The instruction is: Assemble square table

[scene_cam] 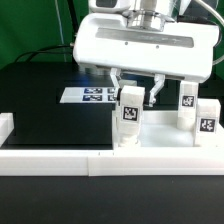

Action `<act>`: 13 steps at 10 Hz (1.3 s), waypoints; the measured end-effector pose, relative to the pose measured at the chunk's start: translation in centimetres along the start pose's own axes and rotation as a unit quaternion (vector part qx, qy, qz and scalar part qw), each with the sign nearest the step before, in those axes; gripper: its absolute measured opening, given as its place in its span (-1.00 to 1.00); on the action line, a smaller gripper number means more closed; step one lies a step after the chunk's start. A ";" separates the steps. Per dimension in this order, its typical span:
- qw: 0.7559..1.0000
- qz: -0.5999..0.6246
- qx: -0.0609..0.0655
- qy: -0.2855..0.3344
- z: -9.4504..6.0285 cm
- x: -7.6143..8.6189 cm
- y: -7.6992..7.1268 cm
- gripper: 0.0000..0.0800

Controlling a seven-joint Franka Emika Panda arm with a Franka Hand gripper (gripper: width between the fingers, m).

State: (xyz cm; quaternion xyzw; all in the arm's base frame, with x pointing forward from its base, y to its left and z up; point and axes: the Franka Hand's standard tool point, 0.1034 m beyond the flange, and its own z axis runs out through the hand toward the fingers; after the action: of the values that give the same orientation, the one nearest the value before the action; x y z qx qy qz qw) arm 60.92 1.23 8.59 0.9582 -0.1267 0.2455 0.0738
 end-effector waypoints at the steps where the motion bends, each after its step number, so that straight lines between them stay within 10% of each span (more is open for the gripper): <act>1: 1.000 -0.001 0.000 -0.001 0.1 -0.2 -0.1 -0.28; 9: 1.000 0.006 -0.003 0.008 0.8 -1.1 -0.3 -0.28; 12: 1.000 0.006 -0.003 0.009 0.8 -1.1 -0.2 0.54; 13: 1.000 0.005 -0.003 0.009 0.8 -1.1 -0.2 0.54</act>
Offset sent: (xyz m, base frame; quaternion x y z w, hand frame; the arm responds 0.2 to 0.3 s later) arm 0.0023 0.0138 -0.0095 -0.0044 0.0200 0.0332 0.9992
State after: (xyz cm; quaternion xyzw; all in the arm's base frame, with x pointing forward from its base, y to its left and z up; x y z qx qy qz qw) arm 60.41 1.50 7.39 0.9552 -0.1319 0.2538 0.0766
